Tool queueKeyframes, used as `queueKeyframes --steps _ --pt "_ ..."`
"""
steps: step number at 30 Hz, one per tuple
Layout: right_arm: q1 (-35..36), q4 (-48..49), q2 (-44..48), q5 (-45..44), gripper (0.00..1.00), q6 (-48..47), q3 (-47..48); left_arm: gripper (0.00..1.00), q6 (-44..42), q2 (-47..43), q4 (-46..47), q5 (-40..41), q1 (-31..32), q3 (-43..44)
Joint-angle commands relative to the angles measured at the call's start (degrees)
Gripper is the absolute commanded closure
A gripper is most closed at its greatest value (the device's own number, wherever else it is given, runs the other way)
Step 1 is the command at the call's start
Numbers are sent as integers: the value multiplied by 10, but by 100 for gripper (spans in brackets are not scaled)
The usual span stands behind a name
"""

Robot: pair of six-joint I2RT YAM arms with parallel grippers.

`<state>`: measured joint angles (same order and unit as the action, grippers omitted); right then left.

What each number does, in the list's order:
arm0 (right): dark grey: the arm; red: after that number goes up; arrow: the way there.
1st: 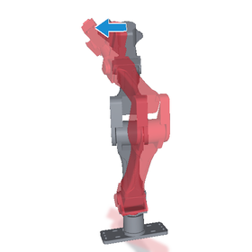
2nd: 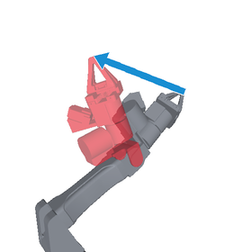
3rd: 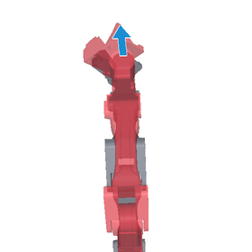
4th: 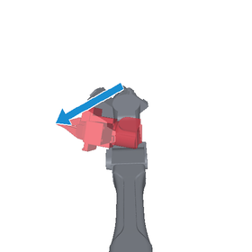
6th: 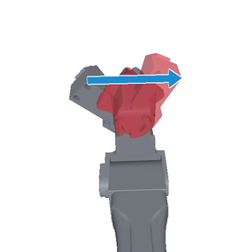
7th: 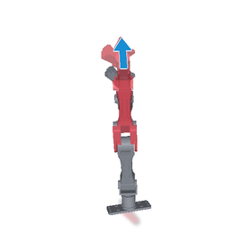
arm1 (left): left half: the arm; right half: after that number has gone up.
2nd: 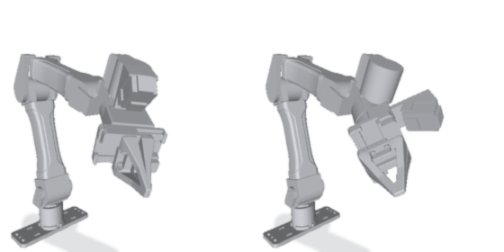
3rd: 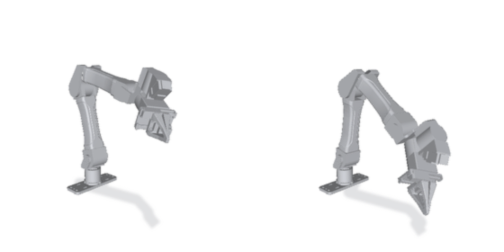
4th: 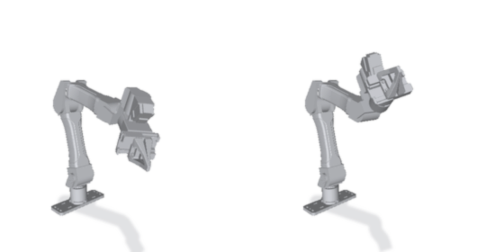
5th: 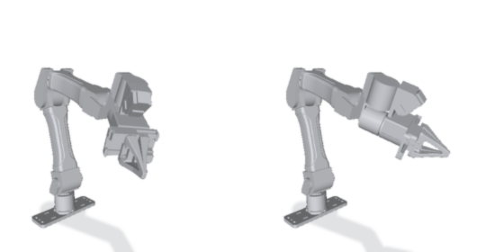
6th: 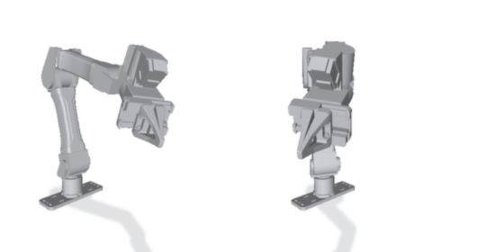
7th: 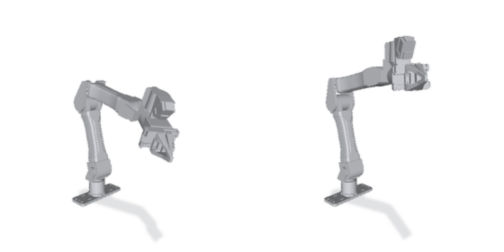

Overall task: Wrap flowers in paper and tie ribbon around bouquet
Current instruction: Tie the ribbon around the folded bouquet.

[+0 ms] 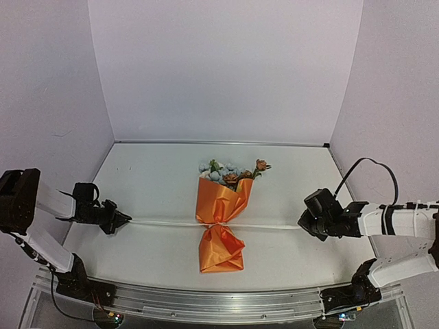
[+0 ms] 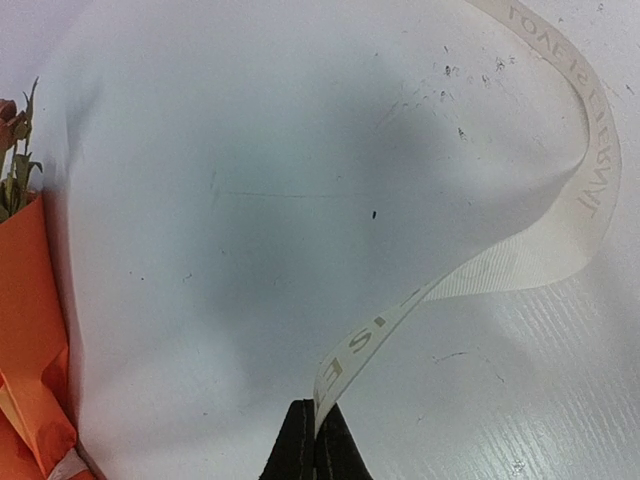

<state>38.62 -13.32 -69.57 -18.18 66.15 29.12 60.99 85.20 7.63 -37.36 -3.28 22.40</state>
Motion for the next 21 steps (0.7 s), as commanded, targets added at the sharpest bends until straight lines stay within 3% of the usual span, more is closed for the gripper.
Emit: queueKeyframes --steps 1,21 --pt "-47 -138 27 -96 100 -26 -22 100 -39 4 -31 61 -60 41" --pt "-107 -225 41 -63 100 -64 -5 100 -58 16 -81 45 -133 92"
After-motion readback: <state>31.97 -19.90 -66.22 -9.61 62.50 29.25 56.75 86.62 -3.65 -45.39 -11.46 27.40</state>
